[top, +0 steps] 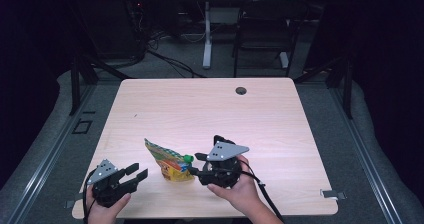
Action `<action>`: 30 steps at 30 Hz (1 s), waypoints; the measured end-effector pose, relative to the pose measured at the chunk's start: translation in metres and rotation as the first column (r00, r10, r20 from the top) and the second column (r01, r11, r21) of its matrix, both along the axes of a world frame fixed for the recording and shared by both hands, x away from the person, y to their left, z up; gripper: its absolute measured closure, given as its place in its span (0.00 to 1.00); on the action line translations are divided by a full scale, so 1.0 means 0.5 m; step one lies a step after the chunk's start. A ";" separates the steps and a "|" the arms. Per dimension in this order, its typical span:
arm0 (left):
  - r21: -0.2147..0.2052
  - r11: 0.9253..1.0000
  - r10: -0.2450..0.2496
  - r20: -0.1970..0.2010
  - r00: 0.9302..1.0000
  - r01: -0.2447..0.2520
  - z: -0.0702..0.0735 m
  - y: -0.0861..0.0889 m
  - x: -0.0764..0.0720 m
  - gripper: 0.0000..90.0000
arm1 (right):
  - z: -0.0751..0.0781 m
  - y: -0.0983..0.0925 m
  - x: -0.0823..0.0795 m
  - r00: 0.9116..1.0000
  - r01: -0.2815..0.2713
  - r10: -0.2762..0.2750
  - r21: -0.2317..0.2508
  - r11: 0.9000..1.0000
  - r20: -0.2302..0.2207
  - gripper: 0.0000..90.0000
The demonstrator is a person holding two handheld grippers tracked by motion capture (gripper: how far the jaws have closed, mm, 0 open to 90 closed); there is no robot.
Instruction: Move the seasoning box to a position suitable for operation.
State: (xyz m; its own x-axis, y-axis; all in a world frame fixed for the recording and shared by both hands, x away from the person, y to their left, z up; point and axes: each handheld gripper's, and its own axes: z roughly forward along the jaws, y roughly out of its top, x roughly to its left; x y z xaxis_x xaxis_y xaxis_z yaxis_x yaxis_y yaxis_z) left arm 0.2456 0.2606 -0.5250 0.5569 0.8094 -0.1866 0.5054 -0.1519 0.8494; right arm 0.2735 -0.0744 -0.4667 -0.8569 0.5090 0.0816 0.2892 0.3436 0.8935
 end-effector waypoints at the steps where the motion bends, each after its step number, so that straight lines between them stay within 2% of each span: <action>1: 0.000 1.000 -0.001 -0.001 1.000 0.001 -0.001 0.000 0.000 0.60 | -0.003 0.010 0.002 1.000 -0.002 0.002 0.006 1.000 -0.001 0.58; 5: 0.003 1.000 0.002 -0.009 1.000 -0.002 -0.003 0.001 0.002 0.60 | -0.006 0.027 0.002 1.000 0.008 -0.008 0.005 1.000 0.014 0.61; 8: 0.003 1.000 0.004 -0.009 1.000 -0.004 -0.003 0.001 0.002 0.60 | -0.003 0.029 0.003 0.999 0.021 -0.020 -0.030 0.999 0.033 0.72; 11: 0.001 1.000 0.005 -0.008 1.000 -0.005 -0.003 0.002 0.002 0.60 | -0.005 0.026 0.008 1.000 0.022 -0.021 -0.036 0.999 0.012 0.74; 13: 0.002 1.000 0.005 -0.009 1.000 -0.005 -0.003 0.002 0.003 0.60 | -0.010 0.024 0.011 1.000 0.022 -0.022 -0.053 0.998 -0.003 0.79; 14: 0.002 1.000 0.005 -0.009 1.000 -0.005 -0.004 0.002 0.003 0.60 | -0.015 0.024 0.012 1.000 0.020 -0.020 -0.065 0.998 -0.004 0.84; 15: 0.002 1.000 0.005 -0.009 1.000 -0.005 -0.004 0.002 0.003 0.60 | -0.015 0.024 0.012 1.000 0.020 -0.020 -0.065 0.998 -0.004 0.84; 16: 0.000 1.000 0.006 -0.007 1.000 -0.006 -0.004 0.001 0.003 0.60 | -0.019 0.026 0.011 1.000 0.020 -0.020 -0.082 0.996 0.004 0.89; 20: 0.001 1.000 0.009 -0.012 1.000 -0.009 -0.005 0.001 0.004 0.60 | -0.020 0.026 0.011 1.000 0.016 -0.015 -0.098 0.995 0.008 0.96; 30: -0.005 1.000 0.007 -0.017 1.000 -0.007 -0.008 0.003 0.007 0.60 | -0.015 0.010 0.035 1.000 0.015 -0.013 -0.108 0.994 0.021 0.99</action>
